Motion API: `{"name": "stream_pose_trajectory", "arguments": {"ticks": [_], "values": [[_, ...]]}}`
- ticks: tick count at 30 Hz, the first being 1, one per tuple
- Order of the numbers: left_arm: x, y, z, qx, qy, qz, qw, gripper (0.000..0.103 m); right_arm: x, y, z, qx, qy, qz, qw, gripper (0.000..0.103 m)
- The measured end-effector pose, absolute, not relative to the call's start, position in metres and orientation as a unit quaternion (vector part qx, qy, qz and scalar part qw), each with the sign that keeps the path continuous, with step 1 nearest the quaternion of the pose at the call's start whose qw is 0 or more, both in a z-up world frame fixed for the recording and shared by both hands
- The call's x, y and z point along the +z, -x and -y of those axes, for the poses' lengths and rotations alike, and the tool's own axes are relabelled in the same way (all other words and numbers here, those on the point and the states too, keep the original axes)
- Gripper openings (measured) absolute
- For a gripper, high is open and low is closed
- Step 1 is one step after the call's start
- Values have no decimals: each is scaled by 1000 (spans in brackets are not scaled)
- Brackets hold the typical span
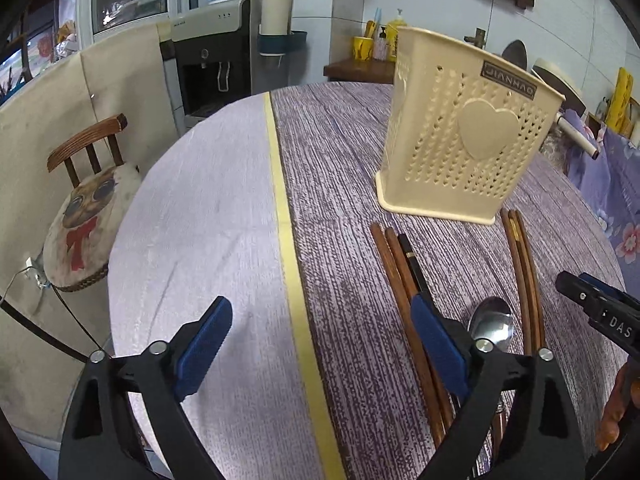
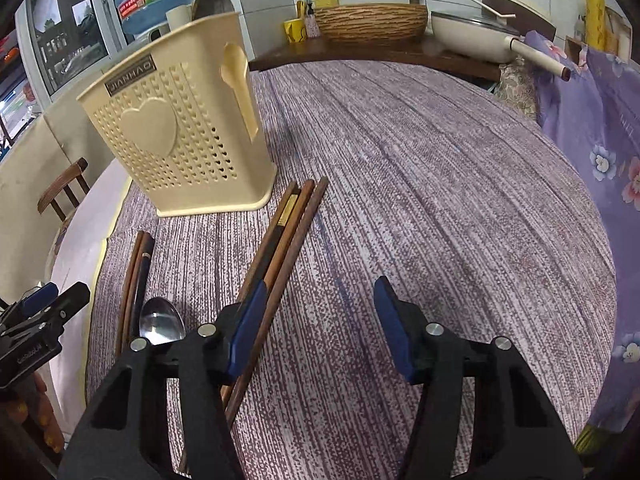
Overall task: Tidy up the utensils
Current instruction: 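Move both tools back down to the wooden chopsticks on the table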
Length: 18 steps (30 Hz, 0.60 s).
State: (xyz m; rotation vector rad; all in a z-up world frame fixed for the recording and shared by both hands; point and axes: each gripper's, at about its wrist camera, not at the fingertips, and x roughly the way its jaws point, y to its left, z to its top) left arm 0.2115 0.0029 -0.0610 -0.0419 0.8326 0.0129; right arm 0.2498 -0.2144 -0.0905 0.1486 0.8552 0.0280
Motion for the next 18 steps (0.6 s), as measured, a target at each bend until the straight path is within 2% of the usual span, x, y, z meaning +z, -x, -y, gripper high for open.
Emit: {"name": "stream_pose_trajectory", "arguments": {"ticks": [6, 18], "values": [[-71, -215, 10, -7, 8, -420, 907, 78, -99, -257, 202, 11, -63, -431, 900, 52], [-80, -215, 21, -3, -12, -430, 903, 76, -104, -257, 196, 3, -40, -435, 900, 52]]}}
